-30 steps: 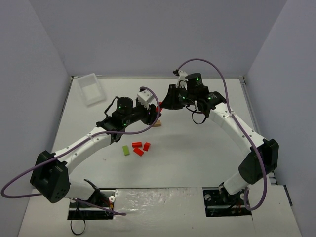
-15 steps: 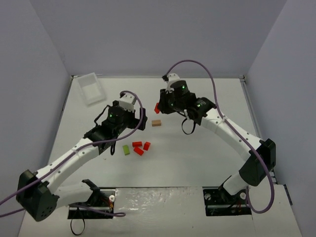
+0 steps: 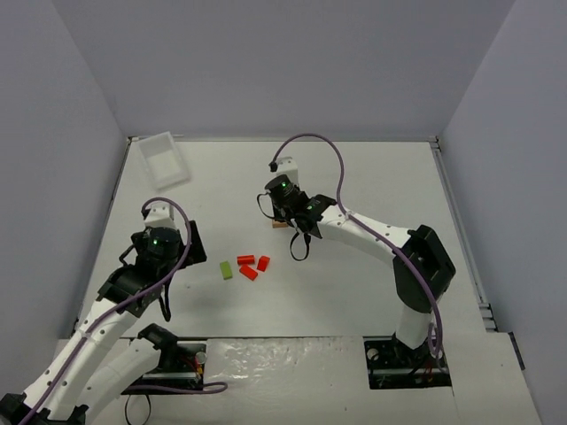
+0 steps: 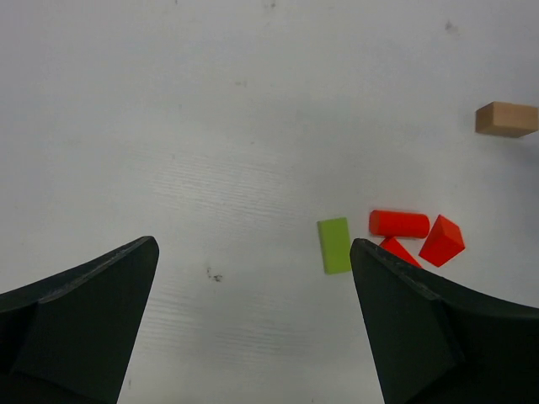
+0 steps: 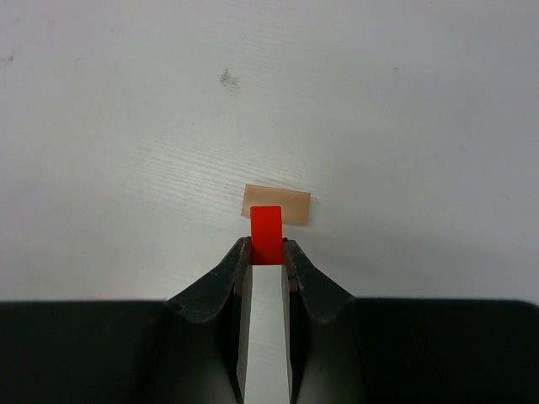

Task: Build the wood block tower

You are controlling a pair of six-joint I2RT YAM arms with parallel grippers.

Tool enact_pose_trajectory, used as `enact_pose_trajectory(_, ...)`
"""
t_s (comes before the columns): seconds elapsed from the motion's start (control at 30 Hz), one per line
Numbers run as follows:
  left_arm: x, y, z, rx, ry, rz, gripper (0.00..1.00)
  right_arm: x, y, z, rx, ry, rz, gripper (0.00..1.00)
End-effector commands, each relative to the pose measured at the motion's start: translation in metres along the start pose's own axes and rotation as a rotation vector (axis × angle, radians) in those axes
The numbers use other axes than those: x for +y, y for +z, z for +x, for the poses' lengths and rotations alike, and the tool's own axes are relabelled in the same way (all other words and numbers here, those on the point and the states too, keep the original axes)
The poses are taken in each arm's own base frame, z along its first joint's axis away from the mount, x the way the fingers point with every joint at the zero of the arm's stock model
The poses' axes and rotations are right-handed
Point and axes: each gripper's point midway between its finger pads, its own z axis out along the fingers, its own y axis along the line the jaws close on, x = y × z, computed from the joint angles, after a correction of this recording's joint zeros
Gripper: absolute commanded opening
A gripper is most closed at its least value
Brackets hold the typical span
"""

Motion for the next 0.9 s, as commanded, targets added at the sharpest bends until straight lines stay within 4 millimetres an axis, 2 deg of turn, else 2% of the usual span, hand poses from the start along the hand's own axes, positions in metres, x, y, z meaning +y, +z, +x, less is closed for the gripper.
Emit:
enact_pose_trajectory(0.0, 0.012, 0.001, 0.009, 0.021, -0.034, -0.055, 0.97, 0.005, 0.004, -0.035, -0.160, 0.098, 0.060, 0.00)
enact_pose_trajectory(0.37, 0.016, 0.014, 0.001, 0.072, 0.079, -0.146, 0.97, 0.005, 0.026, -0.019, -0.143, 0.144, 0.128, 0.00)
enact_pose_trajectory(0.57, 0.010, 0.020, -0.008, 0.049, 0.122, -0.116, 0.97, 0.008, 0.033, -0.011, -0.125, 0.161, 0.127, 0.00)
enact_pose_trajectory(0.87, 0.012, 0.027, -0.010, 0.049, 0.111, -0.130, 0.97, 0.011, 0.041, -0.007, -0.122, 0.178, 0.135, 0.00)
